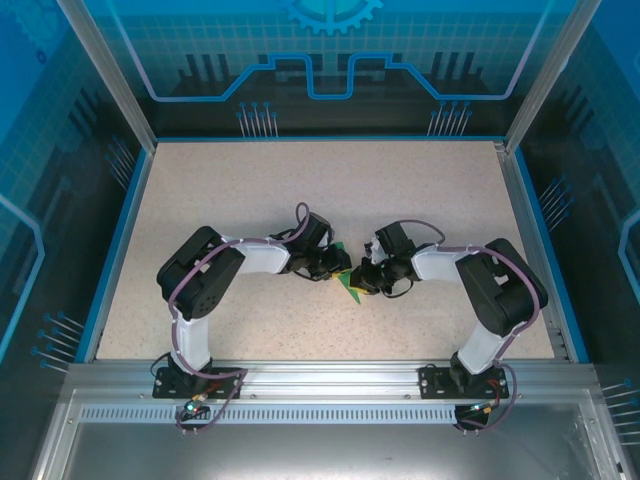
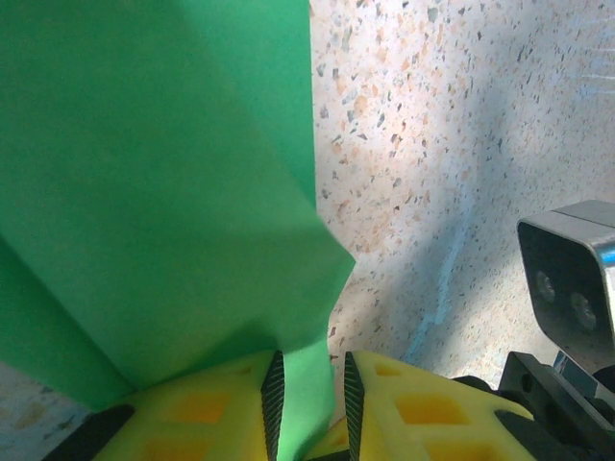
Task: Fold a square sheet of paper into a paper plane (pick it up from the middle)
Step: Fold the wing for the fifth time at the center of the table.
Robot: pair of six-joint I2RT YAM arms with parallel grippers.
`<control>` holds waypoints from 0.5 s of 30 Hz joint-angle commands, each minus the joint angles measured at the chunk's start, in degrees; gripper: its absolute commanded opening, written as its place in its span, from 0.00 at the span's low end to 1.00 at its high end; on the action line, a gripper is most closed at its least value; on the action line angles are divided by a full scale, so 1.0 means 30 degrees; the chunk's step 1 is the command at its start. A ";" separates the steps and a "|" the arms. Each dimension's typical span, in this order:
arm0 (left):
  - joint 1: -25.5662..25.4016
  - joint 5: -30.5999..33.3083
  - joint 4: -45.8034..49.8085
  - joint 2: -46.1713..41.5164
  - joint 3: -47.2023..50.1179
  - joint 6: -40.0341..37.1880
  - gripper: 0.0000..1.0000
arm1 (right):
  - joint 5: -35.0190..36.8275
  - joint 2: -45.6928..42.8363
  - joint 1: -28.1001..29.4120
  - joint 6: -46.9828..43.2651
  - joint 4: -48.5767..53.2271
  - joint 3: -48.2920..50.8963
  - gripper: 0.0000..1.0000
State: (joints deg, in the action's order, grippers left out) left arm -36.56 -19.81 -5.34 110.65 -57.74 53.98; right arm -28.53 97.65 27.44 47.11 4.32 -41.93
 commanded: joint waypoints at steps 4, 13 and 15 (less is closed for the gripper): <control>-0.0032 0.0719 0.2125 0.0911 0.0206 -0.0384 0.28 | 0.0732 -0.0334 0.0065 -0.0907 0.1555 0.0792 0.10; -0.0028 0.0723 0.2089 0.0939 0.0209 -0.0384 0.28 | -0.1233 -0.2369 0.0397 0.0342 -0.0864 0.0653 0.01; -0.0024 0.0716 0.2075 0.0968 0.0175 -0.0350 0.28 | -0.0982 -0.1998 0.0662 0.0789 -0.1327 0.0562 0.00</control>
State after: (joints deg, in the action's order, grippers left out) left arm -36.56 -19.79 -5.32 110.65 -57.74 53.91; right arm -29.89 91.15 28.16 47.13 2.79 -40.12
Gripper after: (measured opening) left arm 0.280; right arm 0.043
